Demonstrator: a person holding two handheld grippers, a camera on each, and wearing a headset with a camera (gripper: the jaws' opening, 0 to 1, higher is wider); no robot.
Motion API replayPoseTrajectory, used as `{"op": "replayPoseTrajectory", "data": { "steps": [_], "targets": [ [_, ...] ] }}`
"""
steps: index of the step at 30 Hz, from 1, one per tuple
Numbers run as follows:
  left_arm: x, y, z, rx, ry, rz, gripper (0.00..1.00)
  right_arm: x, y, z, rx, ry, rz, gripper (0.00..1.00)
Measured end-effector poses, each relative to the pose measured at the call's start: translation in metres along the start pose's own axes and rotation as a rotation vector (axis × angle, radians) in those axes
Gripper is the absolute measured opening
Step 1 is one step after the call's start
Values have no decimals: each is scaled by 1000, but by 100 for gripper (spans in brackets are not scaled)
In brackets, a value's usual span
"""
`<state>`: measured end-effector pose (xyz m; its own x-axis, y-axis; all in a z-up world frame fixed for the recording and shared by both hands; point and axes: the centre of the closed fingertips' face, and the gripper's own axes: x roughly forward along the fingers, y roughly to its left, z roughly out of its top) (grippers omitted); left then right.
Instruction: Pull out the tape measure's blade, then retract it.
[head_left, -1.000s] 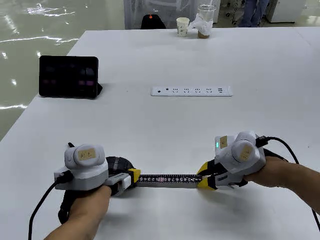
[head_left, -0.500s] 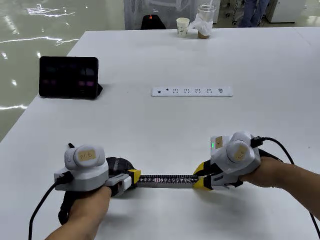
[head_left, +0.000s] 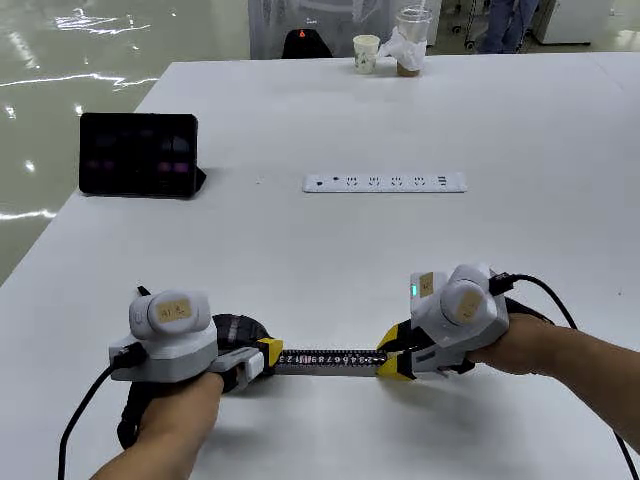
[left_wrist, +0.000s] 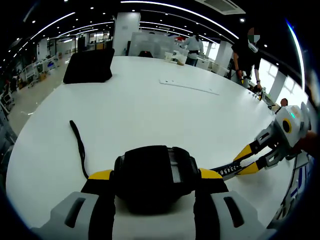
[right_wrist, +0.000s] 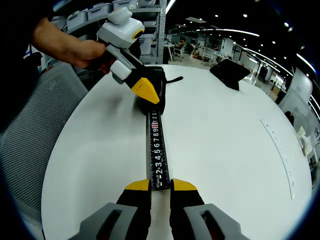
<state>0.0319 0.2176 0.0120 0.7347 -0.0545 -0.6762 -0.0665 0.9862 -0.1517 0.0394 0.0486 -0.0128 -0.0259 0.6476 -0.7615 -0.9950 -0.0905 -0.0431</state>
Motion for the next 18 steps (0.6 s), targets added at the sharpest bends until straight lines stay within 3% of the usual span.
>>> {"op": "replayPoseTrajectory", "data": {
  "steps": [18],
  "targets": [
    [1,1,0,-1,1,-5,58,11,1,14,-7,-13,7,10]
  ]
}}
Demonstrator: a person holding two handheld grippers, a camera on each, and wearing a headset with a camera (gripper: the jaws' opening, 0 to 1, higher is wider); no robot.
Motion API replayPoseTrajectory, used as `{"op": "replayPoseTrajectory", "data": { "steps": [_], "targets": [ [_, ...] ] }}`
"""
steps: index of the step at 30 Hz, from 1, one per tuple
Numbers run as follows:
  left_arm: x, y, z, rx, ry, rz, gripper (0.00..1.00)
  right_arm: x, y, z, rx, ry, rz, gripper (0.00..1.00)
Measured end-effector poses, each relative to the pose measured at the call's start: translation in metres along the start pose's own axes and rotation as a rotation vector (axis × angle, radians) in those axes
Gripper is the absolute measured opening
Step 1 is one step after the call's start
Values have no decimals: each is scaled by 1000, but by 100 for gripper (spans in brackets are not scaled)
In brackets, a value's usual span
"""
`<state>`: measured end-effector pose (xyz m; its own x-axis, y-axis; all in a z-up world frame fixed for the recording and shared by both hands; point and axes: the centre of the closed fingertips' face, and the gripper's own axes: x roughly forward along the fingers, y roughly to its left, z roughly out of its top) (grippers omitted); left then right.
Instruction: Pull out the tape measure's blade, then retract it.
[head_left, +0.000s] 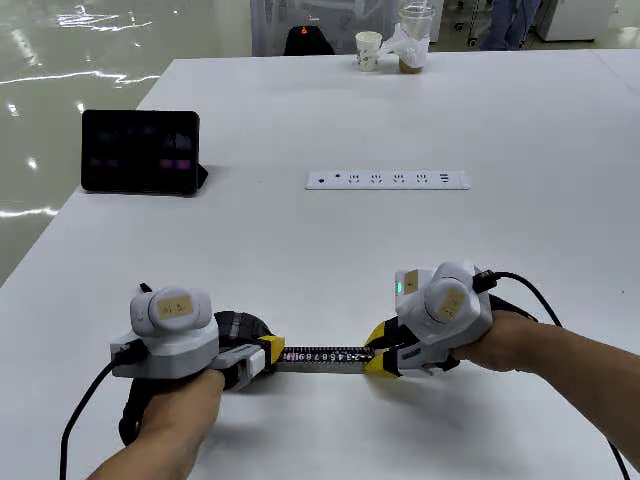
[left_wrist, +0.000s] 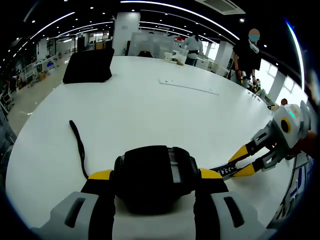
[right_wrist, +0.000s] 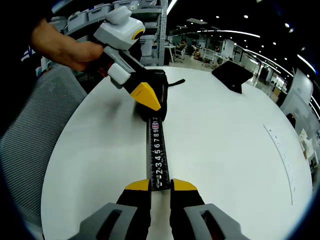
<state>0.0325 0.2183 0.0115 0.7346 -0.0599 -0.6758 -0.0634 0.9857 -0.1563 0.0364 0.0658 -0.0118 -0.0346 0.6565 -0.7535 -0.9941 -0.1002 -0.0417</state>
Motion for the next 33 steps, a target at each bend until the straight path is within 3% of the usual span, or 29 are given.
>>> {"op": "replayPoseTrajectory", "data": {
  "steps": [33],
  "targets": [
    [0,-1,1,-2,0,-8,58,24,2,27,-12,-28,13,10]
  ]
}}
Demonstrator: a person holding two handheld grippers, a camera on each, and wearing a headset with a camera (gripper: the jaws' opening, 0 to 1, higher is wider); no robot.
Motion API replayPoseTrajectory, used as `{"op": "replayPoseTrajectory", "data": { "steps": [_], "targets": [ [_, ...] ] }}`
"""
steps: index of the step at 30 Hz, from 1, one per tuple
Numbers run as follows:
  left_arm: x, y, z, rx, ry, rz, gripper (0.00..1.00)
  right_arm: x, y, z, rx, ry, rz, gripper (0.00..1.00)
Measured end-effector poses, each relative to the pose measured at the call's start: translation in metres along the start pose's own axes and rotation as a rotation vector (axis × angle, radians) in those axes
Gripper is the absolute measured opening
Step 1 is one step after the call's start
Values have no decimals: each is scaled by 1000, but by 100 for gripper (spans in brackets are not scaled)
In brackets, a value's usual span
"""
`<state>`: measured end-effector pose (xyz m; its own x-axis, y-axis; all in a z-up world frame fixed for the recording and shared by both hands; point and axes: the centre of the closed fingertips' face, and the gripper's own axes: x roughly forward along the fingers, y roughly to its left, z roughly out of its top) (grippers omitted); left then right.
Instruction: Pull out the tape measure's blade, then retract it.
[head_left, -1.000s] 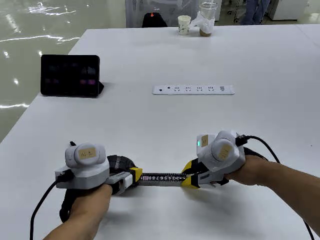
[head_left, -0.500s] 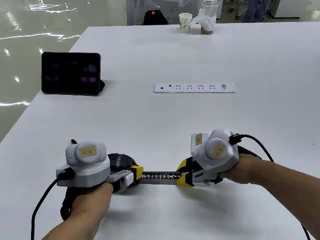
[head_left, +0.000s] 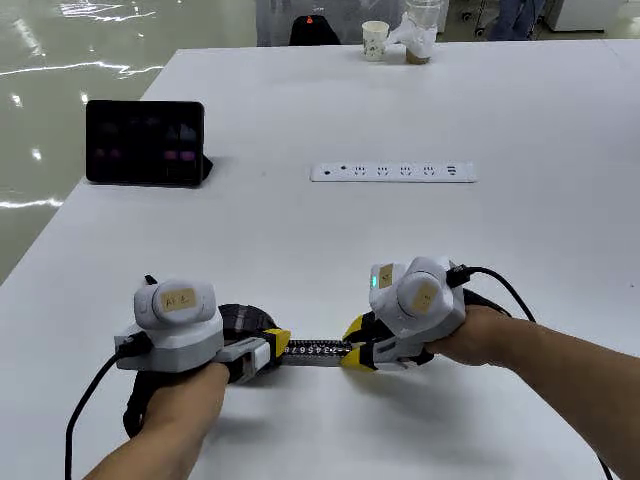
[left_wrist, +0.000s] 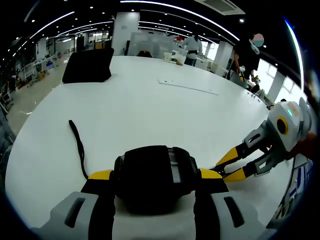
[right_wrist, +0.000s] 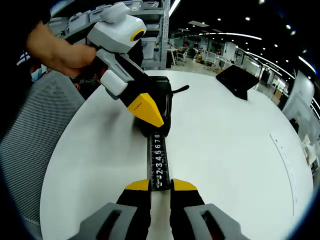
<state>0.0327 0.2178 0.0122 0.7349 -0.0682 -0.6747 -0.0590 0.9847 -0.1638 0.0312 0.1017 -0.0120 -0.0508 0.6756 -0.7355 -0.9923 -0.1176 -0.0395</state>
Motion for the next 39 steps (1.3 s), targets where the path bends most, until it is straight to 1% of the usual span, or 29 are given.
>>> {"op": "replayPoseTrajectory", "data": {
  "steps": [19,39],
  "targets": [
    [1,0,-1,-3,2,0,59,12,0,12,-7,-10,8,11],
    [2,0,0,-7,6,-3,59,27,0,28,-10,-36,15,11]
  ]
}}
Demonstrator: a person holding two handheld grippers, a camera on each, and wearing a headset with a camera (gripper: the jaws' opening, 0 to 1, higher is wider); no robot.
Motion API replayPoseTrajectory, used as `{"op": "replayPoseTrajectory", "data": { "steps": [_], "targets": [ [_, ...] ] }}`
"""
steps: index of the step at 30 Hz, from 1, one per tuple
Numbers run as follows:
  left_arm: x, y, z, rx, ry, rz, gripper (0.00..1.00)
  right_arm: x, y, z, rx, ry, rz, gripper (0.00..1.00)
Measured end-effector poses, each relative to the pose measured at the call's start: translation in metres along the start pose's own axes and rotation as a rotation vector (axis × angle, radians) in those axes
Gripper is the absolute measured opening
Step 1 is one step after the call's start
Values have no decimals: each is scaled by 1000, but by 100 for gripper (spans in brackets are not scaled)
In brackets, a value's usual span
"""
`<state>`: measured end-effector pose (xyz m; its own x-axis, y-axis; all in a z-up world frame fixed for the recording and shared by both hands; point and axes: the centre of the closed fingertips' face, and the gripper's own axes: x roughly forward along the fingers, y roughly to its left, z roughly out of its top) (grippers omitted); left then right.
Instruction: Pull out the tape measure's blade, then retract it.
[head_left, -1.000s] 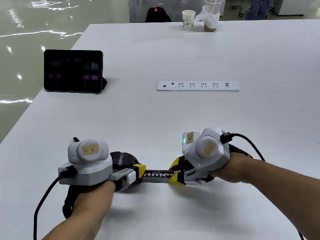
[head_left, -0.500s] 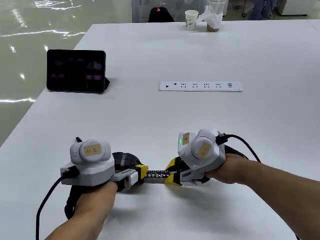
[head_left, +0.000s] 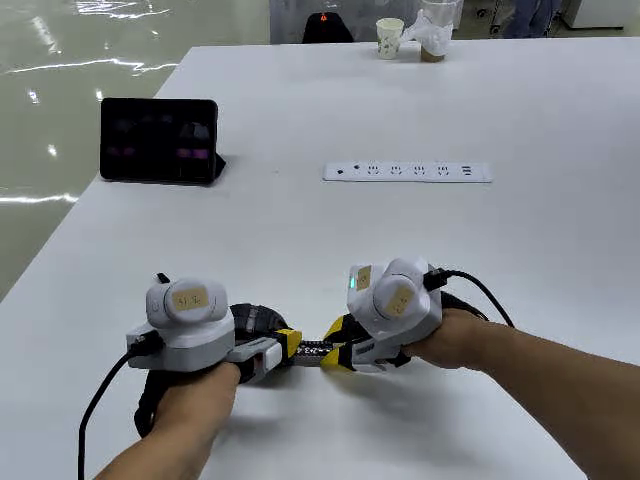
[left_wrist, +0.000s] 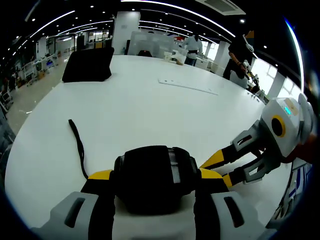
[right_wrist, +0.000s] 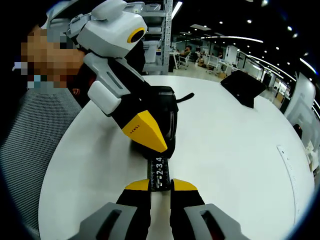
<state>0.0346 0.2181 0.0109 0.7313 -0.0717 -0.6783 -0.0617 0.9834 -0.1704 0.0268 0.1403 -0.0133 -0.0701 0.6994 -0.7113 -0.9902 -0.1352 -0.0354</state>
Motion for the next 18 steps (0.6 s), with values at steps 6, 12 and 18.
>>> {"op": "replayPoseTrajectory", "data": {
  "steps": [6,12,18],
  "targets": [
    [0,0,0,-2,1,-2,59,4,0,5,-3,-7,0,11],
    [0,-1,0,-3,2,-2,59,8,0,8,-5,-12,1,11],
    [-1,-1,-1,-6,2,-3,59,12,1,13,-5,-17,3,11]
  ]
}}
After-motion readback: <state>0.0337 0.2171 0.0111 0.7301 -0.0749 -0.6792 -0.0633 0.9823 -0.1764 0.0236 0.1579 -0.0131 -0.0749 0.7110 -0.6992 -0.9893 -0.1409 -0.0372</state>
